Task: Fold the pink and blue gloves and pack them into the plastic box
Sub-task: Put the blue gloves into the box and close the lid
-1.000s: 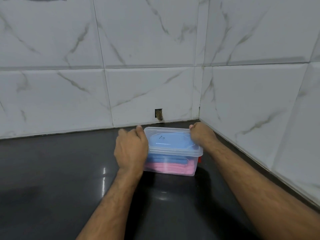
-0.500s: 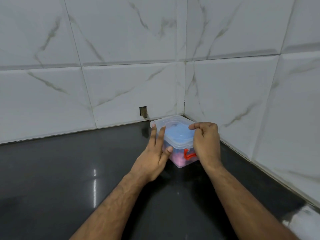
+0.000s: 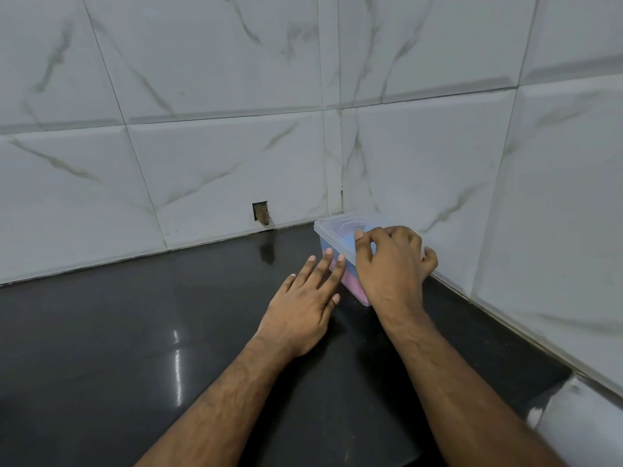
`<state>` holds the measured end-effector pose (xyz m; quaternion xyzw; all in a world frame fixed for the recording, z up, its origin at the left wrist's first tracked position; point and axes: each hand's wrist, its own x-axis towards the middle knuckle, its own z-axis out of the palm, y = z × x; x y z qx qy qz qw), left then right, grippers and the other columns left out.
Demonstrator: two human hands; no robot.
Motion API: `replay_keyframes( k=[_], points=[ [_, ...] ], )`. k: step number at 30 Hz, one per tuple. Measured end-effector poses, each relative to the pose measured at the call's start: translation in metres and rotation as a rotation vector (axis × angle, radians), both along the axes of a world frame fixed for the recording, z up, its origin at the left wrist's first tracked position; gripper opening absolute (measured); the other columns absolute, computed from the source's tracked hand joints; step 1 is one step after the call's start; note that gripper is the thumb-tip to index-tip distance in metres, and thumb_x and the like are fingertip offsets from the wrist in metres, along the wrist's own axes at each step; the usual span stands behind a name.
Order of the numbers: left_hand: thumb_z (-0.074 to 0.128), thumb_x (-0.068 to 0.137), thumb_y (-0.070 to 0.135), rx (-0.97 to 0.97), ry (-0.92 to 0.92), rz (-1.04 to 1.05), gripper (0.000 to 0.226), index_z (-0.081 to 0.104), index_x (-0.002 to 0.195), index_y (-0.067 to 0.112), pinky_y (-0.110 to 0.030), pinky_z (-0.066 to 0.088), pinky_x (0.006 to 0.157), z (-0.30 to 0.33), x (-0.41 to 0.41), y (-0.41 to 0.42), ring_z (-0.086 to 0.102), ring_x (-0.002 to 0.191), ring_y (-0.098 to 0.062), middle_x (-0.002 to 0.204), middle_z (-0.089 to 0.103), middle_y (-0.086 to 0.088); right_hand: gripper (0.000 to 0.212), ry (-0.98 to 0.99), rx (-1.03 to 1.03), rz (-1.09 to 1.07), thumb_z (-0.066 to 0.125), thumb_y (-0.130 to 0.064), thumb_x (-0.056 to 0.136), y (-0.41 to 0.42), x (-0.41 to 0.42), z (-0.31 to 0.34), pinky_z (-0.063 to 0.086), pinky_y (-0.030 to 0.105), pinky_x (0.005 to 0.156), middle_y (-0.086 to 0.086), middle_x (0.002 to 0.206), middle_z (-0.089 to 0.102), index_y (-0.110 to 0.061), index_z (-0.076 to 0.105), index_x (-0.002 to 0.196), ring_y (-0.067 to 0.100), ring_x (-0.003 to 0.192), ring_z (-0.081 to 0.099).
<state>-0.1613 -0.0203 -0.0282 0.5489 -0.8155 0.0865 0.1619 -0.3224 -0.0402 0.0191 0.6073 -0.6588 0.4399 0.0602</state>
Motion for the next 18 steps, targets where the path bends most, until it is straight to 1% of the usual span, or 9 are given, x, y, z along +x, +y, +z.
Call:
replay_keyframes(
  k=[3, 7, 10, 12, 15, 18],
  points=[
    [0.023, 0.110, 0.043, -0.014, -0.012, 0.003, 0.064, -0.020, 0.156, 0.047, -0.043, 0.009, 0.127, 0.001, -0.003, 0.000, -0.011, 0.158, -0.014, 0.169, -0.020, 0.014, 0.043, 0.051, -0.015, -0.004, 0.035, -0.050, 0.104, -0.001, 0.002, -0.001, 0.024, 0.052, 0.110, 0.001, 0.128, 0.061, -0.026, 0.069, 0.115, 0.020, 0.130, 0.045],
    [0.026, 0.109, 0.043, -0.004, 0.026, 0.038, 0.067, -0.017, 0.160, 0.041, -0.043, 0.011, 0.128, 0.000, 0.002, 0.000, -0.009, 0.158, -0.012, 0.170, -0.018, 0.012, 0.045, 0.178, -0.030, -0.008, 0.034, -0.052, 0.103, 0.002, 0.004, 0.001, 0.034, 0.044, 0.101, 0.000, 0.117, 0.065, -0.026, 0.068, 0.117, 0.020, 0.113, 0.055],
    [0.033, 0.107, 0.040, -0.033, 0.069, 0.107, 0.072, -0.012, 0.162, 0.031, -0.044, 0.015, 0.128, 0.003, 0.009, -0.001, -0.003, 0.159, -0.013, 0.172, -0.012, 0.009, 0.037, 0.300, -0.026, 0.032, 0.043, -0.047, 0.103, 0.003, 0.005, 0.001, 0.039, 0.040, 0.092, 0.001, 0.118, 0.062, -0.027, 0.067, 0.121, 0.021, 0.109, 0.054],
    [0.040, 0.105, 0.035, -0.056, 0.116, 0.162, 0.076, -0.009, 0.163, 0.027, -0.043, 0.018, 0.127, 0.005, 0.016, 0.001, 0.002, 0.159, -0.016, 0.173, -0.007, 0.005, 0.031, 0.367, -0.029, 0.035, 0.049, -0.041, 0.102, 0.002, 0.007, 0.001, 0.042, 0.038, 0.086, 0.002, 0.115, 0.059, -0.026, 0.069, 0.120, 0.021, 0.105, 0.052],
    [0.046, 0.104, 0.033, -0.069, 0.187, 0.232, 0.080, -0.005, 0.164, 0.022, -0.042, 0.017, 0.127, 0.009, 0.029, 0.005, 0.004, 0.159, -0.018, 0.173, -0.002, 0.001, 0.023, 0.492, -0.007, -0.001, 0.055, -0.035, 0.101, 0.001, 0.013, 0.002, 0.045, 0.037, 0.081, 0.003, 0.108, 0.054, -0.026, 0.068, 0.118, 0.022, 0.100, 0.050],
    [0.048, 0.104, 0.035, -0.098, 0.241, 0.297, 0.080, 0.000, 0.164, 0.017, -0.042, 0.017, 0.128, 0.014, 0.039, 0.016, 0.005, 0.159, -0.021, 0.173, 0.003, -0.005, 0.026, 0.507, 0.021, -0.033, 0.064, -0.033, 0.096, 0.004, 0.019, 0.002, 0.044, 0.037, 0.081, 0.004, 0.109, 0.054, -0.027, 0.067, 0.120, 0.023, 0.100, 0.051]
  ],
)
